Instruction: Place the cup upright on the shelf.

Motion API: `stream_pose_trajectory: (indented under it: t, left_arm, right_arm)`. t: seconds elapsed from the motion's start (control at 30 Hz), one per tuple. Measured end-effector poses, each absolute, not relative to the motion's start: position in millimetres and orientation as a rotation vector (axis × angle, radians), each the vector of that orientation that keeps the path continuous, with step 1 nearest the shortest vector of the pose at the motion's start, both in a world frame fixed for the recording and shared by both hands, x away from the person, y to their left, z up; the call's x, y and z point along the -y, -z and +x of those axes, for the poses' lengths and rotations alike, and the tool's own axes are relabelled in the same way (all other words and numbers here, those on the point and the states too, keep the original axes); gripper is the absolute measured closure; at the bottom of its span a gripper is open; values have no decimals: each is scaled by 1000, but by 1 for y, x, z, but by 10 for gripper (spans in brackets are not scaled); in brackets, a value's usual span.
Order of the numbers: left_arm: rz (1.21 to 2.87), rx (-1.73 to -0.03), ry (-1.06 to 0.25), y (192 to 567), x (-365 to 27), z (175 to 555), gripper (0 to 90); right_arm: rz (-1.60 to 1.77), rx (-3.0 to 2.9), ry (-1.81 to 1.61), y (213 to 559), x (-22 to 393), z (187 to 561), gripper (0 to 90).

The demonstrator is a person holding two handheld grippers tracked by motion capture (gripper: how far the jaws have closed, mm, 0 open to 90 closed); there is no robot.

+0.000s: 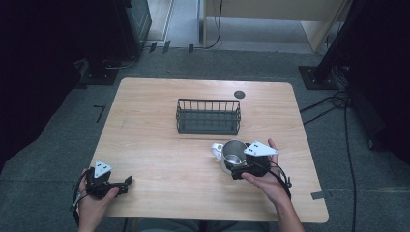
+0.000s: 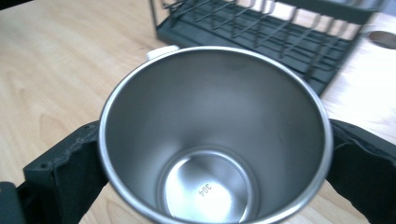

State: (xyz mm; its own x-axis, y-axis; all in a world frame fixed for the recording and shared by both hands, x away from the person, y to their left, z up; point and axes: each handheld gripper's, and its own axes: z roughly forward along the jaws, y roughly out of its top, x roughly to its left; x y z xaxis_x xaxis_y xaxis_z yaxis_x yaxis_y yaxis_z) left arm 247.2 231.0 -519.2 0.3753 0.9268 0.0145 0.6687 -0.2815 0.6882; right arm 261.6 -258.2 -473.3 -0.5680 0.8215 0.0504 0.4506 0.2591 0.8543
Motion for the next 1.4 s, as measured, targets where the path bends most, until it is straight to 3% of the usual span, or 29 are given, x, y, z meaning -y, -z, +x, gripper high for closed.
stream_pose_trajectory:
  t: [0.3,0.6,0.77,0.83,1.4]
  left_arm:
    - [2045,-1370,-564,519,-231,247,0]
    - [2041,-1372,-559,519,-231,247,0]
    - [2038,-1370,-555,519,-232,247,0]
    - [2036,-1370,-554,519,-232,247,0]
    - [2044,-1368,-557,519,-232,247,0]
  right_arm:
    - [1446,-1904,-1128,473,238,238,0]
    - [1583,-1677,-1056,484,213,240,0]
    - [1605,-1668,-1057,489,206,245,0]
    - [1613,-1644,-1035,490,205,246,55]
    - [1465,-1714,-1136,472,220,252,74]
